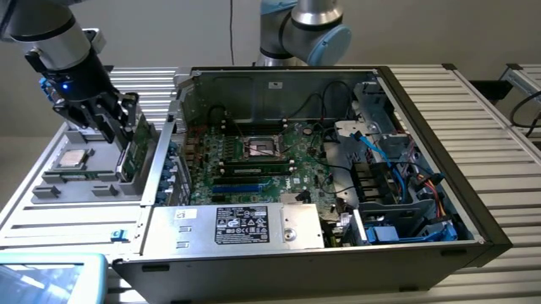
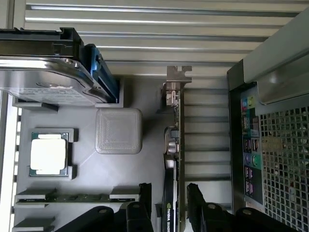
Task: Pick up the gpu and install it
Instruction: 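Pick up the gpu and move the gpu toward the slot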
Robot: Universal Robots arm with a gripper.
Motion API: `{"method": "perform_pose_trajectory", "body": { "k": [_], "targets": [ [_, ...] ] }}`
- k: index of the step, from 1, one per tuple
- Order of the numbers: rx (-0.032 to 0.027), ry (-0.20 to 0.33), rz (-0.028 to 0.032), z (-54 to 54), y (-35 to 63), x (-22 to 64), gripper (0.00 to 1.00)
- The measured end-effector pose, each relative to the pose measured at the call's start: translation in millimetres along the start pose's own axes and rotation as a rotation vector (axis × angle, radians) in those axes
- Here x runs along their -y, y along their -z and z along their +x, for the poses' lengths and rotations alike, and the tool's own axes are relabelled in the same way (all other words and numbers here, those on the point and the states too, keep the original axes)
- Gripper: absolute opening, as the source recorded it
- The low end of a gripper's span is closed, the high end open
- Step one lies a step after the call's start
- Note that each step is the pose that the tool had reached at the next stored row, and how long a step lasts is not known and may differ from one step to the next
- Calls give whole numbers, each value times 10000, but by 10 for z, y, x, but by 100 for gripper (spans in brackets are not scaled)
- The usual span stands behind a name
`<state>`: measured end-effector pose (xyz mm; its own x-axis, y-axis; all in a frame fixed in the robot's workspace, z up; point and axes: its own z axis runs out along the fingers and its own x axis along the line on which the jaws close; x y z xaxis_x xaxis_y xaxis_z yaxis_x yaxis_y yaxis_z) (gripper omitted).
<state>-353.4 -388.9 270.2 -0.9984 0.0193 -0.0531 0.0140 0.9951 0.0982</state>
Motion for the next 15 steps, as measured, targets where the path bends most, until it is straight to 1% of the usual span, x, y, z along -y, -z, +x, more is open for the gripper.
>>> {"method": "perform_pose_trajectory", "body": {
  "k": [4, 7, 9, 11, 14, 15],
  "targets": [
    [4, -9, -150, 2, -52, 8, 44],
    [12, -16, -238, 3, -94, 17, 44],
    [20, -18, -278, 3, -121, 25, 44],
    [49, -17, -298, 2, -147, 31, 44],
    [65, -18, -354, 1, -189, 49, 44],
    [80, -16, -360, 0, -205, 55, 44]
  ]
}}
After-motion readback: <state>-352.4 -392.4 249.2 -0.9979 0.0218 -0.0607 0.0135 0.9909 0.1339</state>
